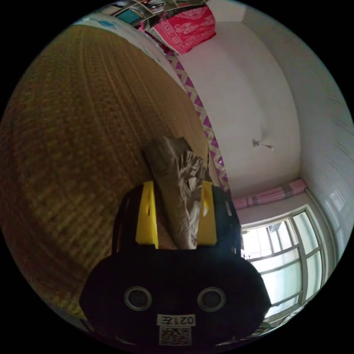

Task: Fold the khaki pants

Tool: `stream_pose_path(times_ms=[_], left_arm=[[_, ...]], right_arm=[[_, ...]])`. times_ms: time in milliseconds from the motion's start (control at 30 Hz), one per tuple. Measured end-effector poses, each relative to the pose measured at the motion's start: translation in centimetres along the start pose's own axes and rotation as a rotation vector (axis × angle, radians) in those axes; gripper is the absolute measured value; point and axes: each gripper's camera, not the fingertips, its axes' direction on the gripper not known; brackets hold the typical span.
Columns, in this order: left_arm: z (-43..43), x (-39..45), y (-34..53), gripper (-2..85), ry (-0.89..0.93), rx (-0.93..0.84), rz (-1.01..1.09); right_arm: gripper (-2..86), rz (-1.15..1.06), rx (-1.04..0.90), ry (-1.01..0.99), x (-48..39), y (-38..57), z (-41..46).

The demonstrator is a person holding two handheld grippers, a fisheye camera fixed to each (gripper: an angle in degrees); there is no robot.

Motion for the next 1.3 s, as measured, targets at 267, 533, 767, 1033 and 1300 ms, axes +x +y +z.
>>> stream_pose_path(times_ms=[267,533,767,1033,1300], left_arm=[[3.4,5.8,5.0,0.4,-0.066,0.047,0.098],[4.7,34.4,27.8,-0.8,-0.162,0.172,0.788],[23.6,48.6,59.8,-0.7,-0.237,-0.008,1.351],[41.3,41.7,84.0,-0.6,-0.438,-0.188,1.641],[46.6,39.3,90.7,4.0,-0.426,-0.25,1.689]], right_arm=[[5.0,0.225,0.254,-0.175,6.9,13.3,-9.1],[2.0,0.293,0.364,-0.189,12.2,21.2,-14.2],[1.6,0.265,0.37,-0.226,15.4,24.5,-13.6],[0.8,0.316,0.377,-0.277,19.0,29.5,-12.5],[0.4,0.303,0.406,-0.274,21.6,29.0,-12.1]])
